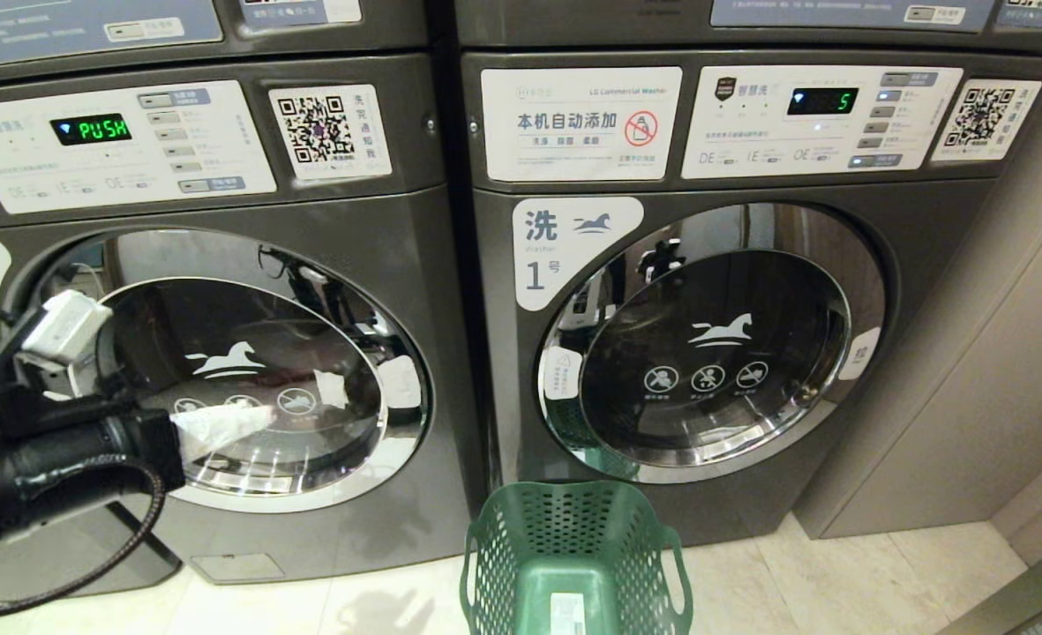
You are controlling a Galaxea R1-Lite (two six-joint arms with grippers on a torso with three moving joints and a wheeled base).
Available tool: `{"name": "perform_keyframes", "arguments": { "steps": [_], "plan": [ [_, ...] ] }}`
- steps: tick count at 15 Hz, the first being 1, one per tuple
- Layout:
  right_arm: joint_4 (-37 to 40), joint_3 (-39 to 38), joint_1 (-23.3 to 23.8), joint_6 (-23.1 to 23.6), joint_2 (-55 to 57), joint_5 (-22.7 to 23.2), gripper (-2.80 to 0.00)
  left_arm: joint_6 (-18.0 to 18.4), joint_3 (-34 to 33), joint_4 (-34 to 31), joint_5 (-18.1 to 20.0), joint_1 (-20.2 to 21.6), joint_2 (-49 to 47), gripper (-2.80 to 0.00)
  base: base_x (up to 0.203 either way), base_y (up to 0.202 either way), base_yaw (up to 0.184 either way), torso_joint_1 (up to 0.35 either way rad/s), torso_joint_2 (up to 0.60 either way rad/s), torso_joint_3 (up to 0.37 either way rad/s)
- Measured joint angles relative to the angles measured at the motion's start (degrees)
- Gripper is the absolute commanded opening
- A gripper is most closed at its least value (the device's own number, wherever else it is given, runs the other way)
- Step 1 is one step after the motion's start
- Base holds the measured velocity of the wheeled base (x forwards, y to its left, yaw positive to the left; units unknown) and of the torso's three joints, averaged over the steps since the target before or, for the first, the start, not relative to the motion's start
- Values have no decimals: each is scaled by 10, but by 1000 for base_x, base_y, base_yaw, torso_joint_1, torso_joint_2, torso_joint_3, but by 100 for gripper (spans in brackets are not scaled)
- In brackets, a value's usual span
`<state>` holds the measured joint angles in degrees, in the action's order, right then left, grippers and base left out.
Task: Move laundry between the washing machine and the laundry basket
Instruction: Open the lid of the washing machine
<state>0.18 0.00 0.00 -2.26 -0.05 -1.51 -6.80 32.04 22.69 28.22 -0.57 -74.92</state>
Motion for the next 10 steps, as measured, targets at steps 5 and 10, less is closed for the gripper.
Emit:
{"name": "perform_keyframes", "arguments": {
  "steps": [5,10],
  "plan": [
    [0,0,0,0,0,0,-280,7,-69,160,27,0,-87,0,0,0,0,0,0,0],
    [0,0,0,0,0,0,-280,50,-98,348,35,0,-225,0,0,0,0,0,0,0]
  ]
}}
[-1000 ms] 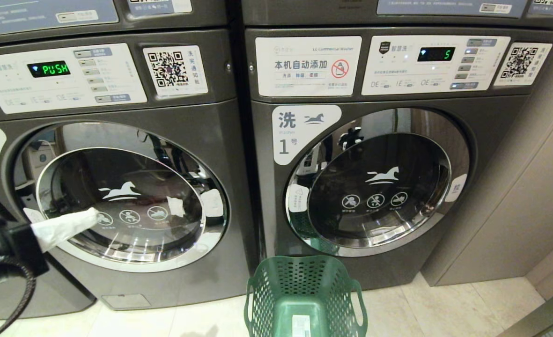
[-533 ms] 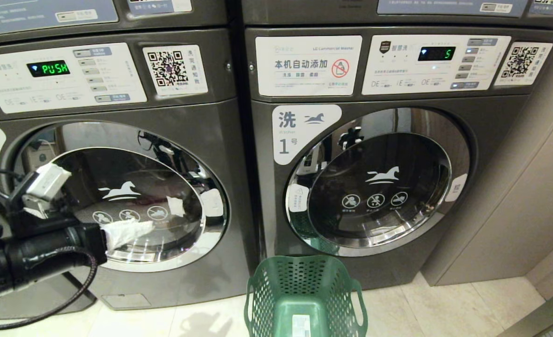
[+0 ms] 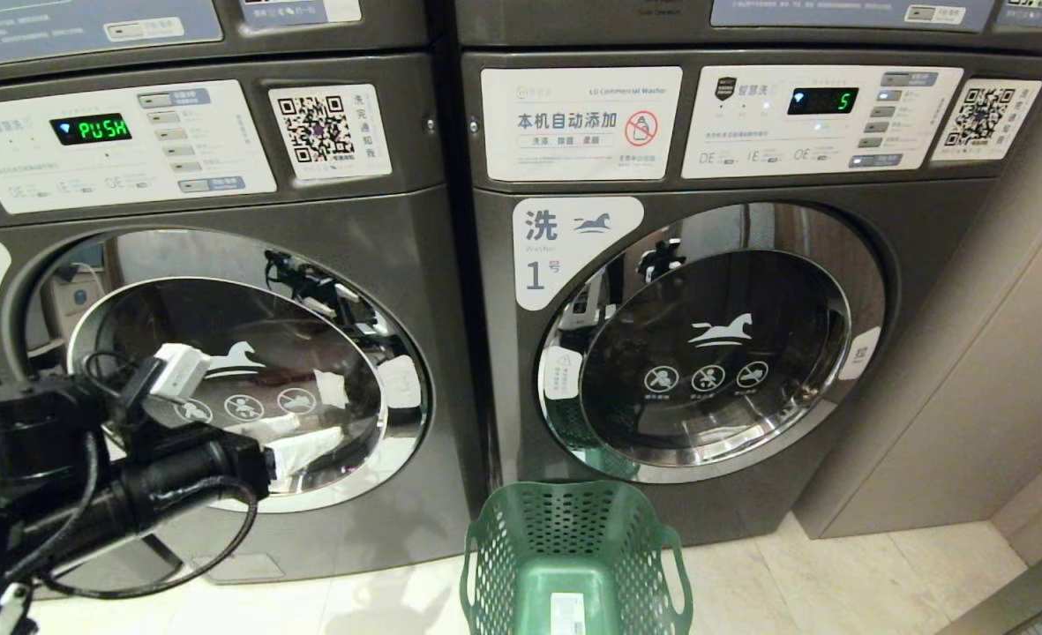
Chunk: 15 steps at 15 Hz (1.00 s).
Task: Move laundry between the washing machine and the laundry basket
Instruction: Open the lid of the washing machine
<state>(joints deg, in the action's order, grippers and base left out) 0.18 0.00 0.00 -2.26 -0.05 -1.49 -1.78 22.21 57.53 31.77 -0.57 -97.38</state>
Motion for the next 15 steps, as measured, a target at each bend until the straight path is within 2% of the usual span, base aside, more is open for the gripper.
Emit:
{"name": "perform_keyframes", "arguments": {
  "steps": [3,6,8,11,15],
  "plan": [
    [0,0,0,0,0,0,-280,43,-1,110,-8,0,-97,0,0,0,0,0,0,0],
    [0,0,0,0,0,0,-280,55,-1,235,-20,1,-183,0,0,0,0,0,0,0],
    [0,0,0,0,0,0,-280,55,5,286,-26,1,-232,0,0,0,0,0,0,0],
    [0,0,0,0,0,0,-280,51,28,296,-24,2,-282,0,0,0,0,0,0,0],
    [0,0,0,0,0,0,-280,51,110,296,-20,6,-323,0,0,0,0,0,0,0]
  ]
}}
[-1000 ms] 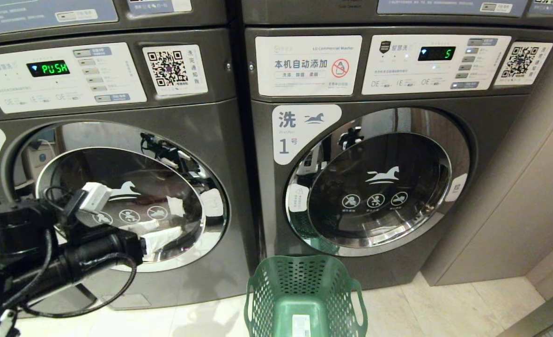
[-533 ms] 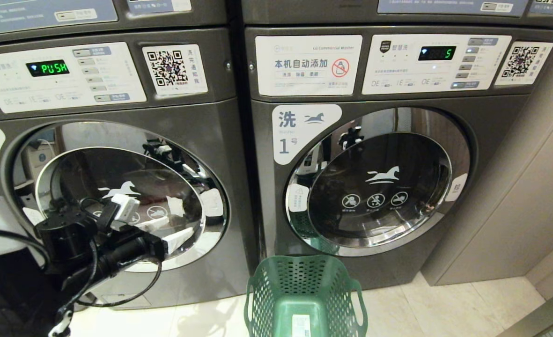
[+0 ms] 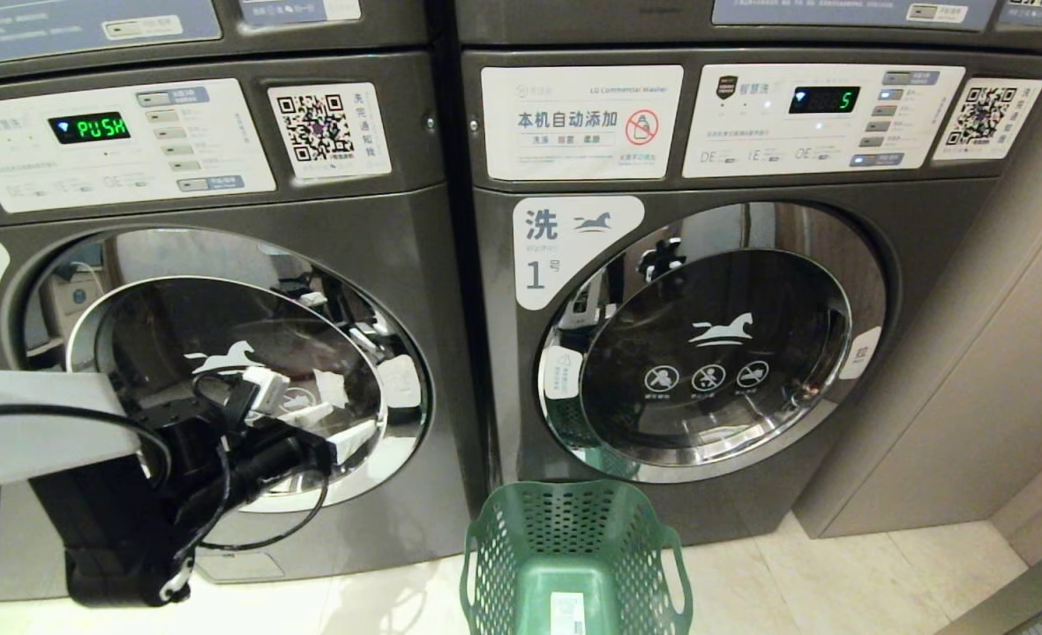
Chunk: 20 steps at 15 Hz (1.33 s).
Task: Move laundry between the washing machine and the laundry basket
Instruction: Open the lid of the washing machine
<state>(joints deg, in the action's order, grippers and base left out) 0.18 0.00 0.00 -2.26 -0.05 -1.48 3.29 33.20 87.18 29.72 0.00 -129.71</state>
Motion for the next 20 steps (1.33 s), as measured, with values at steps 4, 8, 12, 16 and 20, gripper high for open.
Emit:
{"name": "perform_keyframes", "arguments": {
  "steps": [4,8,12,16,20],
  "plan": [
    [0,0,0,0,0,0,-280,-2,60,0,15,-2,-35,0,0,0,0,0,0,0],
    [0,0,0,0,0,0,-280,-5,66,0,33,-4,-47,0,0,0,0,0,0,0],
    [0,0,0,0,0,0,-280,-23,78,0,58,-3,-56,0,0,0,0,0,0,0],
    [0,0,0,0,0,0,-280,-30,140,0,70,-5,-82,0,0,0,0,0,0,0],
    [0,0,0,0,0,0,-280,-31,165,0,74,-5,-97,0,0,0,0,0,0,0]
  ]
}}
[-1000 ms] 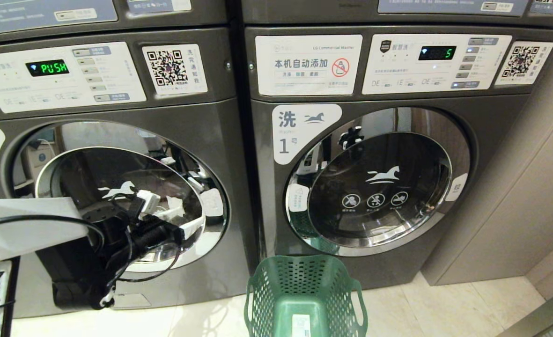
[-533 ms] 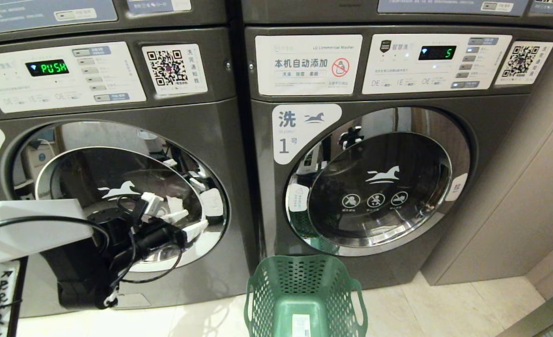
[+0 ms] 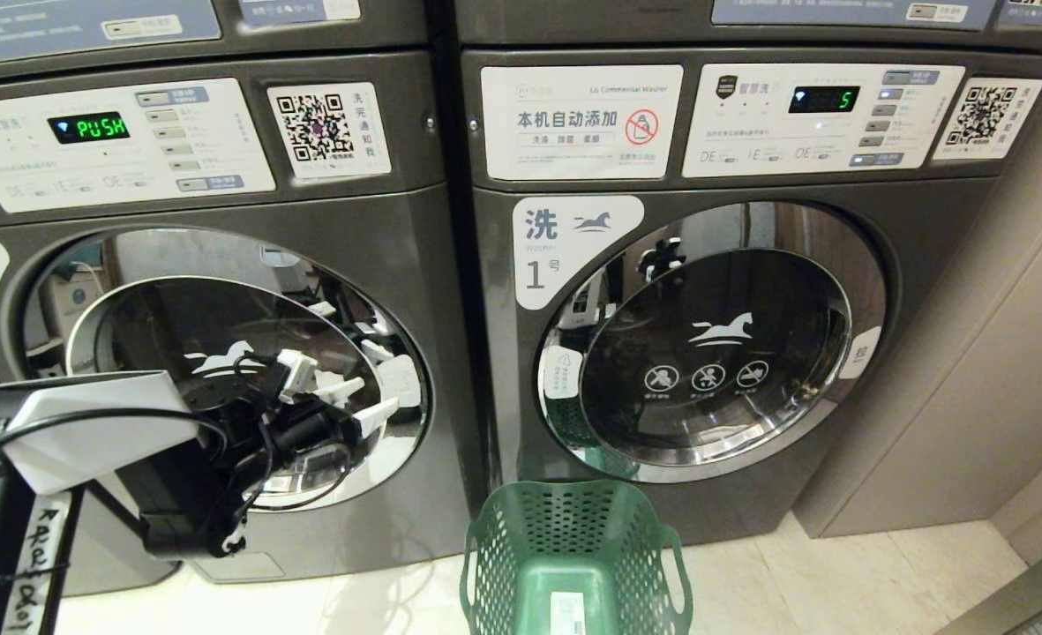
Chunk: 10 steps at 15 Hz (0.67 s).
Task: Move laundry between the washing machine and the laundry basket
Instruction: Open the lid of the washing machine
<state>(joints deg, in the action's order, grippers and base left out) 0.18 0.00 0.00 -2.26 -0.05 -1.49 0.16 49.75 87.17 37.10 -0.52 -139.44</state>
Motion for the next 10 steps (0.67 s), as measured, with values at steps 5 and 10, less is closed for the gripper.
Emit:
{"name": "perform_keyframes", "arguments": {
  "steps": [5,10],
  "plan": [
    [0,0,0,0,0,0,-280,-22,10,-2,38,0,-4,0,0,0,0,0,0,0],
    [0,0,0,0,0,0,-280,-23,62,-40,42,1,-16,0,0,0,0,0,0,0]
  ]
}}
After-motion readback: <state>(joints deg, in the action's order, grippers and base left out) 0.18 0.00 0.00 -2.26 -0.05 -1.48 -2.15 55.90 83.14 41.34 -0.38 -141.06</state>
